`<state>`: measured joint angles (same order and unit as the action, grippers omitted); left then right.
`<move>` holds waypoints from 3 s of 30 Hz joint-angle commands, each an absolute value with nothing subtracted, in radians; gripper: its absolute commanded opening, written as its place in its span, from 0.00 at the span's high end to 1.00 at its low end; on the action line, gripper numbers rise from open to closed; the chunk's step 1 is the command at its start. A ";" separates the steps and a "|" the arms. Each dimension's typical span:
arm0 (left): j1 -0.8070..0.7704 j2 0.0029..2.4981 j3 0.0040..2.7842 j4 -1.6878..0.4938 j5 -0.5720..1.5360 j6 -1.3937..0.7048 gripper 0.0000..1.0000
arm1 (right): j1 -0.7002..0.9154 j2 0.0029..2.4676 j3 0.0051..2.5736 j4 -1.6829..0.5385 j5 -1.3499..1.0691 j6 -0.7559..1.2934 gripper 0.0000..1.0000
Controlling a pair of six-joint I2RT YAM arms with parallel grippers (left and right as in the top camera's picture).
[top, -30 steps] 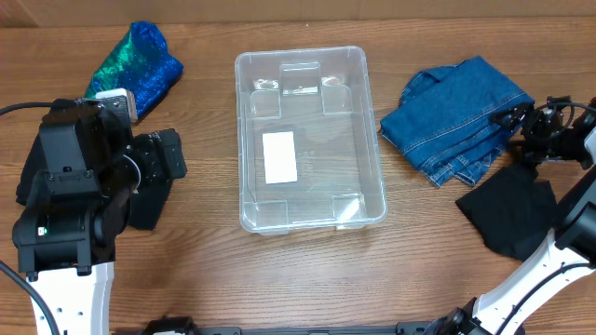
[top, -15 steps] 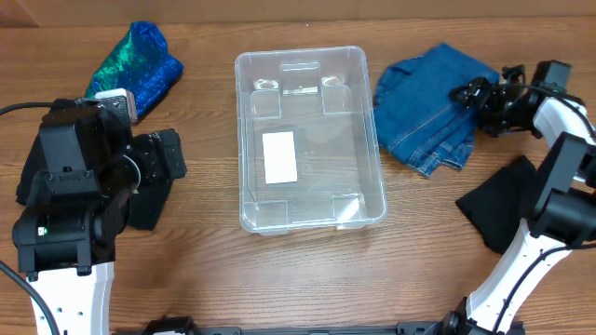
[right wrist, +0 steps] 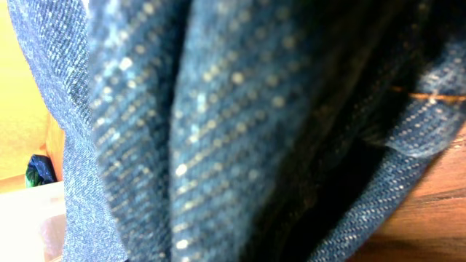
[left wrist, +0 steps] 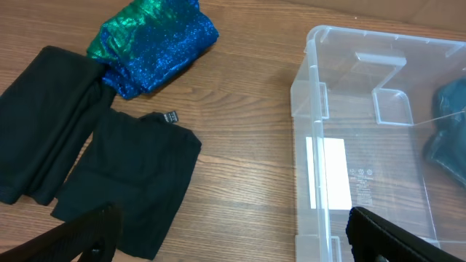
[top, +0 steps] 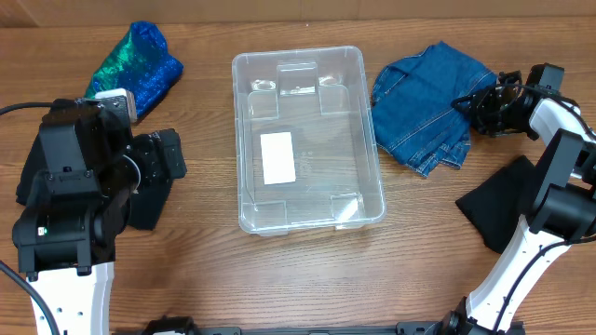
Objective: Pack container
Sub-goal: 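Grasp the folded blue jeans with the right gripper, then lift the jeans and carry them left into the clear bin, then release the jeans and press them flat inside the bin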
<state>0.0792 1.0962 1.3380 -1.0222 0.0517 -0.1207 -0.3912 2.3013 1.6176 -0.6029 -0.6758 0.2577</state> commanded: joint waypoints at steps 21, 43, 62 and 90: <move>0.078 1.100 1.364 -1.014 0.041 -0.100 0.00 | -0.377 2.012 1.696 -0.714 -0.589 0.258 0.96; 0.078 1.099 1.364 -1.013 -0.007 -0.022 0.00 | -0.270 1.432 1.793 -0.727 -1.151 0.181 0.96; 0.078 1.099 1.364 -1.009 -0.008 -0.022 0.00 | 0.239 1.634 1.793 -0.892 -0.983 0.097 0.96; 0.078 1.099 1.364 -1.015 -0.008 -0.022 0.00 | 0.304 2.041 1.793 -0.863 -0.631 0.082 0.35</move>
